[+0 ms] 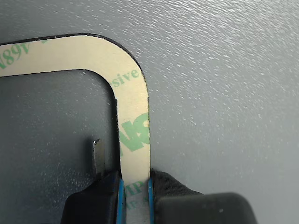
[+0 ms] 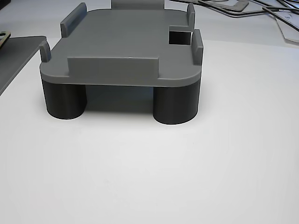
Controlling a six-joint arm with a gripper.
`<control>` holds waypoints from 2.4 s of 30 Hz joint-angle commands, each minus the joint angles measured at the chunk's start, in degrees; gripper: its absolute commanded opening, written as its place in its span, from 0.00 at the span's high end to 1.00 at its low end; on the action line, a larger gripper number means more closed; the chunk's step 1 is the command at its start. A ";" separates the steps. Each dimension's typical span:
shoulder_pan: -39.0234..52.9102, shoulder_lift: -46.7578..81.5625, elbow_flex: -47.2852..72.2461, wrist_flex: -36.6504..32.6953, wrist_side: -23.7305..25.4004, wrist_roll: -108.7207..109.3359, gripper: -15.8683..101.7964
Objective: Move top rectangular frame to the holder.
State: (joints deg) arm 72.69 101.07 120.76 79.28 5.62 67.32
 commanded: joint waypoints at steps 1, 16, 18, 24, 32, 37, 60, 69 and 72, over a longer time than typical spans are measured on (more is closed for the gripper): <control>-2.64 0.88 -6.33 4.04 -0.97 1.41 0.96; -21.27 -4.13 -37.44 15.64 -0.53 33.31 0.96; -23.82 -3.69 -37.71 15.64 -0.62 35.51 0.95; -29.36 -3.96 -38.58 15.64 1.41 41.13 0.96; -37.27 -10.63 -42.10 15.64 2.29 46.14 0.96; -39.55 -17.58 -46.14 15.64 4.22 51.68 0.96; -40.43 -23.29 -48.60 15.64 3.87 61.52 0.95; -41.48 -22.06 -45.79 15.64 2.46 59.94 0.94; -41.84 -22.24 -45.70 15.64 2.37 59.68 0.94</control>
State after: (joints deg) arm 31.82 77.08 76.11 94.31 8.09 127.09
